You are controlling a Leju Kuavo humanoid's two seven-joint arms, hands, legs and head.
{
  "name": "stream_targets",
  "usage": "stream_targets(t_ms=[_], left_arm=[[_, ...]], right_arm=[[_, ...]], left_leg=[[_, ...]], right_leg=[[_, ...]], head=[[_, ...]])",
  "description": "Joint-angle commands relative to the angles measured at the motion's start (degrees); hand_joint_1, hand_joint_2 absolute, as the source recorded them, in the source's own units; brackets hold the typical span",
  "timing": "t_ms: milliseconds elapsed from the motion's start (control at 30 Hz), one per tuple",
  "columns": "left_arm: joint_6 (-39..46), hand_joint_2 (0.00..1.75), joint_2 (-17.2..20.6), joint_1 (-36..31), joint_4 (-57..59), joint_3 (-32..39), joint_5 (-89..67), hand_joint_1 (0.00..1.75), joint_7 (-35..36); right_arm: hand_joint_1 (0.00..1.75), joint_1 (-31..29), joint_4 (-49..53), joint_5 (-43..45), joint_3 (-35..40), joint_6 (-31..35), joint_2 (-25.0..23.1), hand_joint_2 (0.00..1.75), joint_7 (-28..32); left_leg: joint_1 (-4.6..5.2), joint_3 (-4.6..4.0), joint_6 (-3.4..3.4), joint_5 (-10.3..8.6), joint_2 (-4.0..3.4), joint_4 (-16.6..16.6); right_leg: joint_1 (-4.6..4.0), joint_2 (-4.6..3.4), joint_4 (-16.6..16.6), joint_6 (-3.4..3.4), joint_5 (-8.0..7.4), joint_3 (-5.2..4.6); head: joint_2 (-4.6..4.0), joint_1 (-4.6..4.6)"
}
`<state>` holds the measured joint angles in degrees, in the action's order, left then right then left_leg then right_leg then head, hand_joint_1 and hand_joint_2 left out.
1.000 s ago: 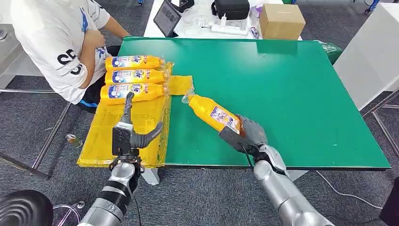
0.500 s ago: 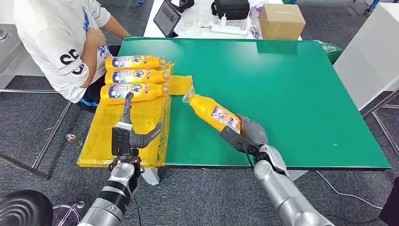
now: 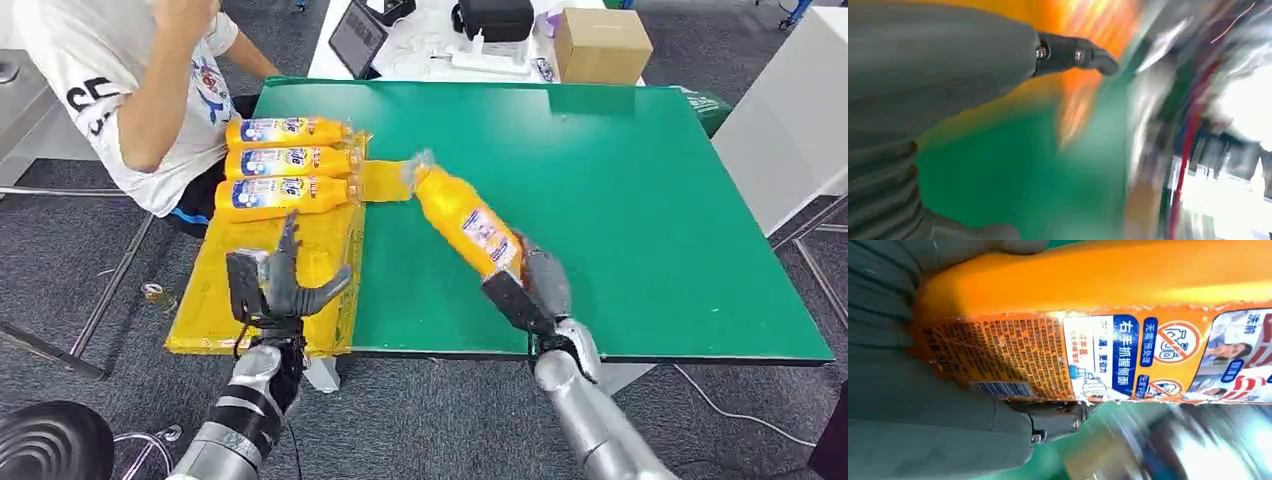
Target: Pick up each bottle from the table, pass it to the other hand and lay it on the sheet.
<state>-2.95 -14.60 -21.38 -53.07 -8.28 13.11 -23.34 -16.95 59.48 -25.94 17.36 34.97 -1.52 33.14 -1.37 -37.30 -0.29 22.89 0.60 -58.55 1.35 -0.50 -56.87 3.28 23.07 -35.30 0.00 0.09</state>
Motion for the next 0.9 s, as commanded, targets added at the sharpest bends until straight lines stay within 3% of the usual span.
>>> stream_targets(t_ms=[33, 400, 467, 500, 667, 900], left_arm=[[-21.2, 1.75, 2.3, -1.1, 1.1, -7.0, 8.7, 0.0, 1.1], [-21.0, 1.75, 2.5, -1.1, 1.3, -7.2, 9.2, 0.0, 1.1], [-21.0, 1.75, 2.5, -1.1, 1.3, -7.2, 9.2, 0.0, 1.1], [-20.9, 1.75, 2.8, -1.1, 1.0, -7.7, 9.6, 0.0, 0.8], [-21.2, 1.75, 2.9, -1.3, 1.4, -8.1, 10.3, 0.0, 0.9], [-21.4, 1.75, 2.6, -2.2, 2.9, -9.7, 10.5, 0.0, 0.4]], right_arm=[[1.75, 6.1, 10.5, 0.1, -7.6, 1.2, -5.9, 1.75, 6.9], [1.75, 5.9, 9.9, 0.2, -7.6, 1.0, -5.9, 1.75, 6.9], [1.75, 5.9, 9.9, 0.2, -7.6, 1.0, -5.9, 1.75, 6.9], [1.75, 5.6, 7.4, 0.0, -7.7, -2.5, -6.5, 1.75, 6.9], [1.75, 5.2, 2.7, -1.1, -5.5, -5.3, -8.0, 1.75, 6.9], [1.75, 4.3, -11.4, 1.0, 3.6, -9.1, -11.7, 1.75, 6.9]], left_leg=[[-0.04, 0.23, 0.08, 0.25, -0.11, 0.0], [0.02, 0.08, 0.01, 0.1, -0.1, 0.0], [0.0, 0.39, 0.08, 0.26, -0.16, 0.1], [0.0, 0.29, 0.06, 0.21, -0.14, 0.0], [0.0, 0.19, 0.01, 0.14, -0.16, 0.1], [-0.07, 0.25, -0.01, 0.16, -0.23, 0.1]], right_leg=[[-0.09, -0.01, 0.0, -0.18, 0.2, 0.26], [-0.01, -0.03, 0.0, -0.13, 0.07, 0.0], [-0.06, -0.02, 0.1, -0.26, 0.19, 0.32], [-0.05, -0.02, 0.0, -0.21, 0.15, 0.23], [-0.03, -0.08, 0.1, -0.16, 0.07, 0.1], [-0.1, -0.15, 0.1, -0.18, 0.06, 0.16]], head=[[0.0, 0.09], [0.0, 0.07], [0.0, 0.04], [0.0, 0.04], [0.0, 0.04], [0.0, 0.07]])
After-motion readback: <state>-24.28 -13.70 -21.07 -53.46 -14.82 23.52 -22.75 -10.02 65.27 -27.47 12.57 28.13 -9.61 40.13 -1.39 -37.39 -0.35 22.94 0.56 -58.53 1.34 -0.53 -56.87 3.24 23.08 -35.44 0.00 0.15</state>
